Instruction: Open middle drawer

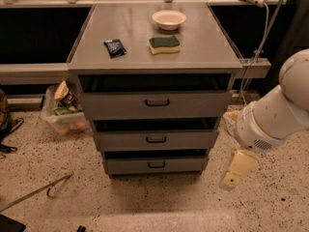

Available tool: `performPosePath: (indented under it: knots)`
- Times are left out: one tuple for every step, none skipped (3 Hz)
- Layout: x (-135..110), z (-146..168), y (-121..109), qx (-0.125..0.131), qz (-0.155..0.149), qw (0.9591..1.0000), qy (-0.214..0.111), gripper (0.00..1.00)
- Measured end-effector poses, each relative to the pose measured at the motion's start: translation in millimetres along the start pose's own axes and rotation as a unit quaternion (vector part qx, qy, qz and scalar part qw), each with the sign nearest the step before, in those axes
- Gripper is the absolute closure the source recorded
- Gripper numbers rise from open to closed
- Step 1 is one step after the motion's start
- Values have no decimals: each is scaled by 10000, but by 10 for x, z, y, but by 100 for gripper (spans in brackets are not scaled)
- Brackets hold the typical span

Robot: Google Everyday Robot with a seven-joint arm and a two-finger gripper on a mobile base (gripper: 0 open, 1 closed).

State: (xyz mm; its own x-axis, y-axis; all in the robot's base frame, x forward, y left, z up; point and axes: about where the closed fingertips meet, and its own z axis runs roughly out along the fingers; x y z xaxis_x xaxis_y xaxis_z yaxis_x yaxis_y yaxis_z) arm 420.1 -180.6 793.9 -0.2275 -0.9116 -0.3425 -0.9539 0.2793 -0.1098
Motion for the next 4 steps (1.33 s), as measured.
performPosePath:
  knots:
    - [0, 1, 0, 0, 0, 10000, 0, 0]
    - [69, 367, 122, -164, 10, 9997, -167, 0]
    - [75, 1127, 296, -571, -36, 9971, -506, 0]
    - [37, 1846, 367, -771, -80, 9947, -670, 0]
